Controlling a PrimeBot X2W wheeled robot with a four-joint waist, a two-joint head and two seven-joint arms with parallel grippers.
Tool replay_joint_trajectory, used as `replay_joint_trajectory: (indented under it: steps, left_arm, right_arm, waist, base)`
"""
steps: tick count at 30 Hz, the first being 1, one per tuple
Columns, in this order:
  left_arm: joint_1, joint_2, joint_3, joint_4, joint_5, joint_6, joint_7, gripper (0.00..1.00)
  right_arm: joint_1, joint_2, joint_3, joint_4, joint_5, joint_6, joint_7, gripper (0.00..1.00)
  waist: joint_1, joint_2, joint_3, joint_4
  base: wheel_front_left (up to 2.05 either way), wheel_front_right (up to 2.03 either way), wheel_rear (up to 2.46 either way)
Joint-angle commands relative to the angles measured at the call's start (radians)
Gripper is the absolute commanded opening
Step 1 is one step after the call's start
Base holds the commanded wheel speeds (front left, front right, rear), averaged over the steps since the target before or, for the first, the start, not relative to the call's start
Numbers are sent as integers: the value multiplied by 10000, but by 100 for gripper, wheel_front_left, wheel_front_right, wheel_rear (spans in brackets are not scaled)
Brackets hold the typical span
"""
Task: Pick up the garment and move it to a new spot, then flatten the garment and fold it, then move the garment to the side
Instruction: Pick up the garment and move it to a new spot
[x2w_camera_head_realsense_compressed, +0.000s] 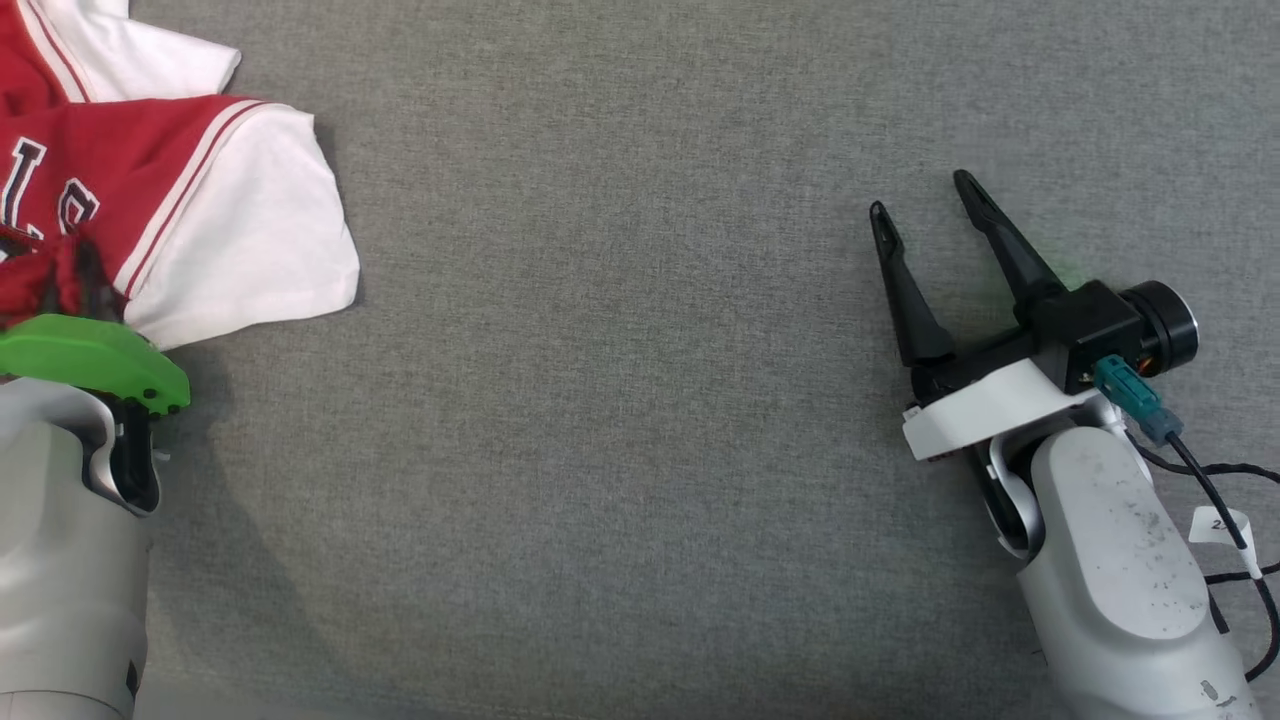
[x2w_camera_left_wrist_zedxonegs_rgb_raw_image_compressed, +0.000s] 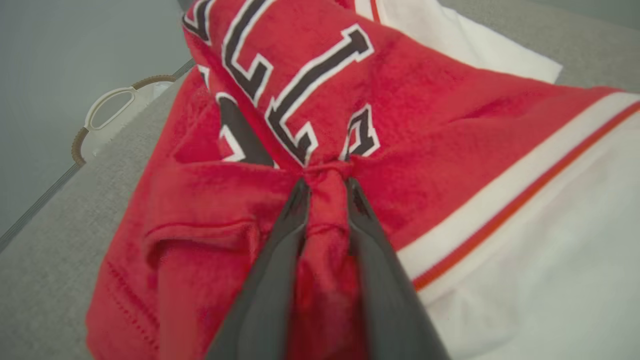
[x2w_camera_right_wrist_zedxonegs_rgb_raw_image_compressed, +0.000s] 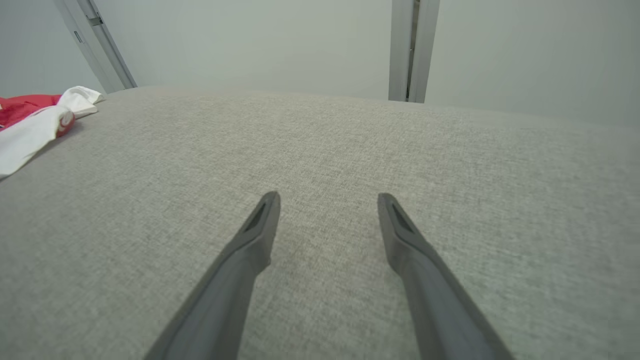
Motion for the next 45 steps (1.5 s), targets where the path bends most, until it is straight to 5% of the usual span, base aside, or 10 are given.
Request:
replay_joint_trajectory:
  steps: [1, 12, 22, 35, 36, 37, 43, 45]
  left_arm:
    - [81, -71, -184, 57, -82, -24, 5, 0]
    - [-155, 216, -950, -2962, 258, -22, -176, 0]
    - [156, -919, -2243, -5761, 437, -22, -171, 0]
    - [908, -2367, -4896, -6042, -179, -23, -172, 0]
    - [1048, -2410, -4960, -5937, -145, -23, -172, 35]
    - [1166, -2436, -4985, -5834, -70, -6, -171, 100]
    - [2243, -2503, -4264, -5778, 629, 478, -171, 100]
    - [6459, -2429, -624, -7562, 3013, 857, -158, 100]
  right_arm:
    - [342, -170, -191, 262, 39, -22, 30, 100]
    - [770, -115, -207, 273, 857, -21, 18, 100]
    - [1680, -107, -140, 518, 1324, -19, 18, 100]
    - [2294, -99, 78, 699, 1525, -19, 18, 100]
    - [2324, -104, 96, 705, 1537, -21, 16, 100]
    - [2335, -108, 89, 708, 1550, -19, 16, 100]
    - [2438, -103, -11, 720, 1561, -19, 16, 100]
    - [3037, -103, -255, 819, 1564, -19, 16, 100]
  waist:
    - [-1, 0, -149, -41]
    - [-1, 0, -1542, -402]
    - [-1, 0, -2833, -1805]
    - [-1, 0, -3479, -3876]
    - [-1, 0, -3509, -3939]
    - [-1, 0, -3526, -3973]
    - [-1, 0, -3648, -3956]
    - [-1, 0, -4534, -3210]
  base:
    - [0, 0, 0]
    - [0, 0, 0]
    - [0, 0, 0]
    - [0, 0, 0]
    - [0, 0, 0]
    - [0, 0, 0]
    - [0, 0, 0]
    - [0, 0, 0]
